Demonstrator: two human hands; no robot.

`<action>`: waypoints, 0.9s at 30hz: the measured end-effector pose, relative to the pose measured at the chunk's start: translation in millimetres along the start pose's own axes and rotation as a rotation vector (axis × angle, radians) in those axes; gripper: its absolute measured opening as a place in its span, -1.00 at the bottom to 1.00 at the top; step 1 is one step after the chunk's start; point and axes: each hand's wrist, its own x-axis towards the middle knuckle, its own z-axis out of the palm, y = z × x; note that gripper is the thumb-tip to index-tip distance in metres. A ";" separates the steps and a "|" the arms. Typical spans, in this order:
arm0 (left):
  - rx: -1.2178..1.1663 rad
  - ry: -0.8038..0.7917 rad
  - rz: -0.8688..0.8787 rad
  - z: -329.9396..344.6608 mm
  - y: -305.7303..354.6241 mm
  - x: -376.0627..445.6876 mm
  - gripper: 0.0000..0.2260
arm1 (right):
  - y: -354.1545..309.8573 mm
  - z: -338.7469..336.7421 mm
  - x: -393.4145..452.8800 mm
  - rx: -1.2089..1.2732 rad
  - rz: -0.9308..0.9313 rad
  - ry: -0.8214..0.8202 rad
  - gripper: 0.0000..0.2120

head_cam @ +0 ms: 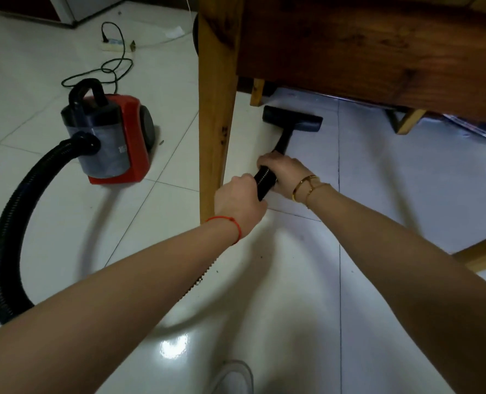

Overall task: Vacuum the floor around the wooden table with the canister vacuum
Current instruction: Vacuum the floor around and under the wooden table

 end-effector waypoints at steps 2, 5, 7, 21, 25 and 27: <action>-0.008 0.017 -0.011 3.6 3.3 18.4 -0.75 | 13.0 -2.0 16.2 0.003 0.029 -0.022 -0.78; -0.019 0.034 -0.029 6.1 10.0 42.5 -0.73 | 27.3 -7.3 36.7 0.016 0.069 -0.044 -0.82; -0.018 0.036 -0.039 7.2 14.3 55.2 -0.73 | 33.6 -12.1 45.5 0.020 0.063 -0.036 -0.81; 0.038 0.016 -0.039 -4.4 10.7 24.9 -0.78 | 11.7 -19.4 22.6 0.061 -0.020 -0.052 -0.78; 0.094 0.000 -0.046 -9.4 -0.2 -18.8 -0.80 | -12.9 -1.7 -3.7 0.069 -0.137 0.036 -0.78; 0.098 -0.020 -0.058 -12.1 -6.5 -38.2 -0.80 | -25.8 7.3 -13.1 0.078 -0.168 0.057 -0.80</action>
